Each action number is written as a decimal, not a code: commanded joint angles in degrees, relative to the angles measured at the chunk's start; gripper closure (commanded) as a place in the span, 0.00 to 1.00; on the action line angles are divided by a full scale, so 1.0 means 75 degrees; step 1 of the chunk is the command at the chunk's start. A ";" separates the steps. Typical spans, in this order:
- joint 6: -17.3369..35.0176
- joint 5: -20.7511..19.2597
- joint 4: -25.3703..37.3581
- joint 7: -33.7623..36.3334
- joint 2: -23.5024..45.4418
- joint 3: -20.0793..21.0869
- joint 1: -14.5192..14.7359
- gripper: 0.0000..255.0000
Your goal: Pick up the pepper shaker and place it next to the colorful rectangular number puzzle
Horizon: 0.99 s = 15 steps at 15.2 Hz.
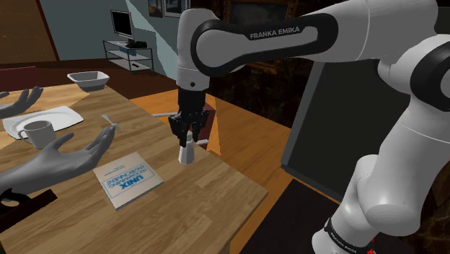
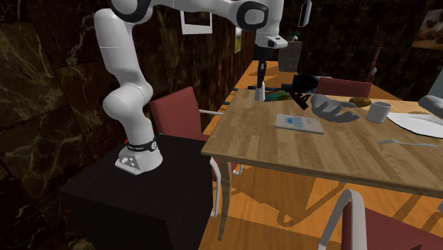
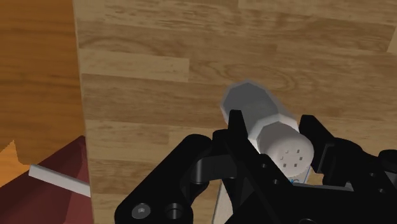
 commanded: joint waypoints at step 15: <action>-0.0405 -0.0595 0.2083 0.2330 0.1496 0.0972 0.1221 1.00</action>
